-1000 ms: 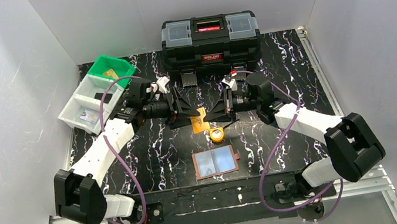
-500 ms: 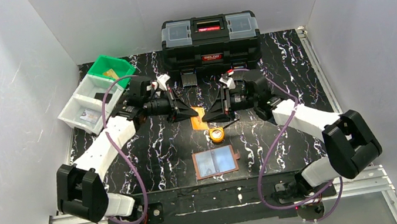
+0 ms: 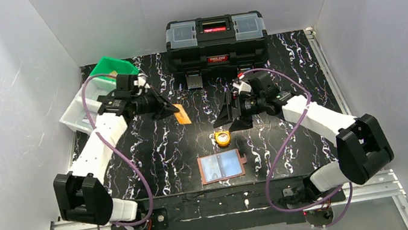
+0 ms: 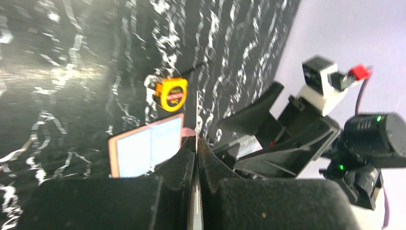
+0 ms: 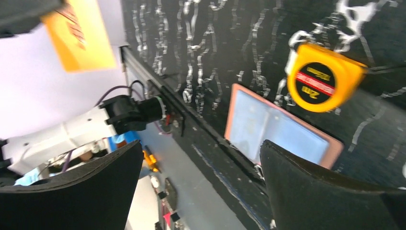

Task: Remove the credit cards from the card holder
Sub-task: Place the credit card in the storage box.

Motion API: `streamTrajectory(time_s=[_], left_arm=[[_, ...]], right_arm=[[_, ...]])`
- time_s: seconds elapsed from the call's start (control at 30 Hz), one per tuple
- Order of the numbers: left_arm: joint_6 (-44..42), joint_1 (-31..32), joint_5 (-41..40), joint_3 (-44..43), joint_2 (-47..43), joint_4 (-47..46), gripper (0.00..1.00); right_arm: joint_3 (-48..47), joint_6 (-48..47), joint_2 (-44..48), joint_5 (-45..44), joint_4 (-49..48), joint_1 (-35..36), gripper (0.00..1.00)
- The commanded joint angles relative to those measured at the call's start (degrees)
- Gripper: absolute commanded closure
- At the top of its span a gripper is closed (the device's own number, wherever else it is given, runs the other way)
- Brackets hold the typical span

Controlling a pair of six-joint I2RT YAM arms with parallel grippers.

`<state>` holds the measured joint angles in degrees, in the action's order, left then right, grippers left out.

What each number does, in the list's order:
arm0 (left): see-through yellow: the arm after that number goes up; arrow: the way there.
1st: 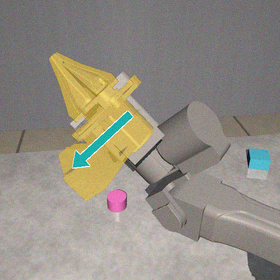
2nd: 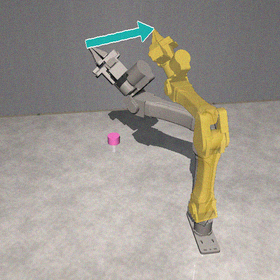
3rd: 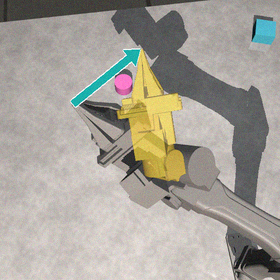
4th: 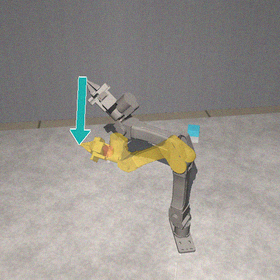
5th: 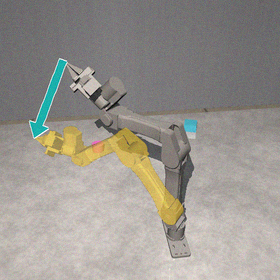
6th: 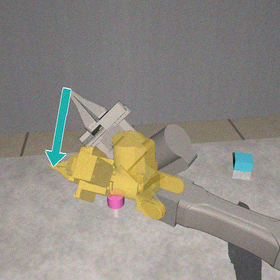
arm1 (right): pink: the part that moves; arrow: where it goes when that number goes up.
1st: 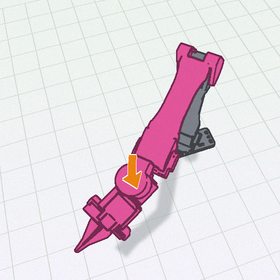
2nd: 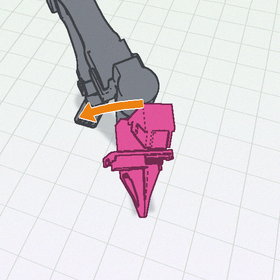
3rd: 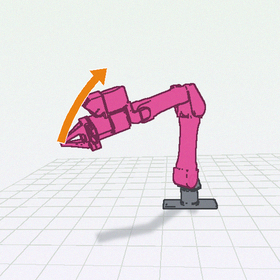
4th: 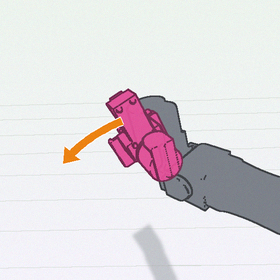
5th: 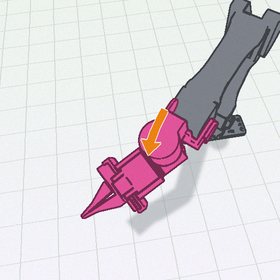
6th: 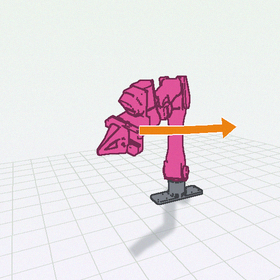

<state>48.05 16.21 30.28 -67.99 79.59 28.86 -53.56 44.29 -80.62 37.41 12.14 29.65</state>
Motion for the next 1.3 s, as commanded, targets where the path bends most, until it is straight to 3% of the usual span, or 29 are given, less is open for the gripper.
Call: streamTrajectory(time_s=[0.0, 0.23, 0.33, 0.53, 0.77, 1.13, 1.2, 1.27], left_arm=[[-3.0, -5.6, -7.7, -3.6, -3.6, 7.0, 1.0], [-2.1, -12.9, -14.6, -9.7, 3.2, 3.0, 1.0], [-0.6, -14.7, -18.0, -14.9, 10.7, -2.6, 1.0], [-2.3, -18.8, -27.6, -31.7, 27.8, -4.1, 1.0], [-3.8, -23.8, -29.5, -45.8, 40.6, -6.1, 1.0], [-3.8, -26.6, -31.1, -59.5, 54.8, -8.2, 1.0], [-3.3, -26.5, -30.6, -63.2, 57.3, -7.3, 0.94], [-2.7, -26.5, -31.3, -65.1, 58.2, -6.3, 0.73]], right_arm=[[0.8, -8.8, 2.4, -5.6, 8.1, -1.0, 0.02], [2.6, -10.6, 1.7, -5.3, 8.1, -2.9, 0.02], [2.6, -11.1, 1.9, -5.5, 8.1, -3.0, 0.02], [3.5, -11.2, 1.8, -5.9, 7.9, -3.1, 0.02], [3.8, -11.2, 1.8, -6.0, 7.6, -3.4, 0.01], [3.3, -10.6, -0.1, -4.9, 6.5, -3.4, 0.02], [3.5, -10.6, -0.3, -5.1, 6.4, -3.4, 0.02], [3.6, -10.4, -0.5, -5.0, 6.4, -3.4, 0.02]])
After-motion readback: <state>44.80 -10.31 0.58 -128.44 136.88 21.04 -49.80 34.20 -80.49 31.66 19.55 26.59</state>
